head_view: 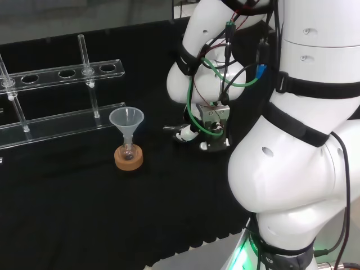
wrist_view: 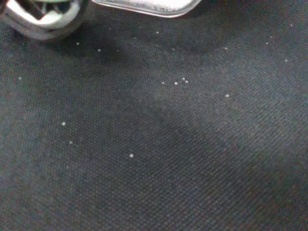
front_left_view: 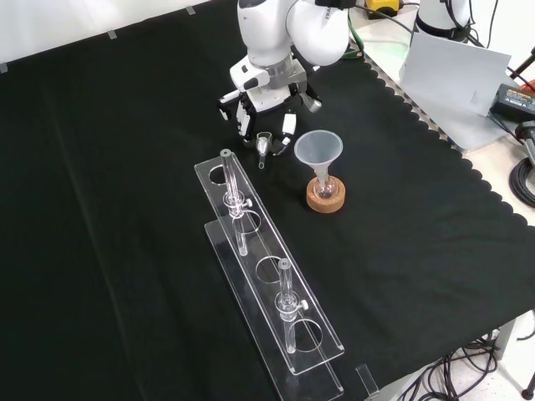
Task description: Pick up the weighing funnel.
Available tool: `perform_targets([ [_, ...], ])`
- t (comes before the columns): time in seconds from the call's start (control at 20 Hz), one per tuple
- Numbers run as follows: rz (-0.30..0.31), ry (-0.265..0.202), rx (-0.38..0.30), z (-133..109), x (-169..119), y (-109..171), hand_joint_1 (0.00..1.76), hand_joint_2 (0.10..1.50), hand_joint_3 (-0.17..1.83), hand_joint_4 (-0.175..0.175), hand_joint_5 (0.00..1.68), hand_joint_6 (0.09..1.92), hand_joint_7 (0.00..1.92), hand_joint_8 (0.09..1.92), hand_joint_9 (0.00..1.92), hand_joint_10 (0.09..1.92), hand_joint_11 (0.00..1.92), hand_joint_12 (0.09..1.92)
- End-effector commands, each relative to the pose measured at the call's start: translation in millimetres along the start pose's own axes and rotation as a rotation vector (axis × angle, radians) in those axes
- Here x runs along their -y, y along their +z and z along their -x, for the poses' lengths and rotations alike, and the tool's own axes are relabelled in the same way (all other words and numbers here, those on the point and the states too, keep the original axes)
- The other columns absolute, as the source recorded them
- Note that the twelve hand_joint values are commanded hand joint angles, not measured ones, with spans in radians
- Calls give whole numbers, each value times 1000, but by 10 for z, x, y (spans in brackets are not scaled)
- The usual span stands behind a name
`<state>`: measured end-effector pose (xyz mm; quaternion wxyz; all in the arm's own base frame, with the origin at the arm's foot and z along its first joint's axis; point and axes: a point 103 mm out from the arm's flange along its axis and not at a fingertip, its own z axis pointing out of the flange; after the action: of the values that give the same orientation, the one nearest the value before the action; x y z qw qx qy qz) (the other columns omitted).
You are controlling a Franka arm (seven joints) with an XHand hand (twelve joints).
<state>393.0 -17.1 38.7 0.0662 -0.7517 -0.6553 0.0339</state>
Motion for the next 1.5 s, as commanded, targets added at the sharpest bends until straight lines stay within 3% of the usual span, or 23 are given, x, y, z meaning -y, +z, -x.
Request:
perform_targets([
  [0.05,12,0,-5,-40,9,4,956,470,483,175,1149,529,1482,125,1141,228,27,1572],
  [1.1,69,9,-41,-49,38,-71,1024,437,528,175,1350,424,1662,89,1272,206,120,1541],
  [1.3,70,20,-56,-63,42,-89,1150,535,684,175,1548,133,1680,87,1285,185,119,1541],
  [1.5,66,35,-77,-79,49,-94,1164,536,707,175,1586,87,1690,87,1292,178,120,1540],
])
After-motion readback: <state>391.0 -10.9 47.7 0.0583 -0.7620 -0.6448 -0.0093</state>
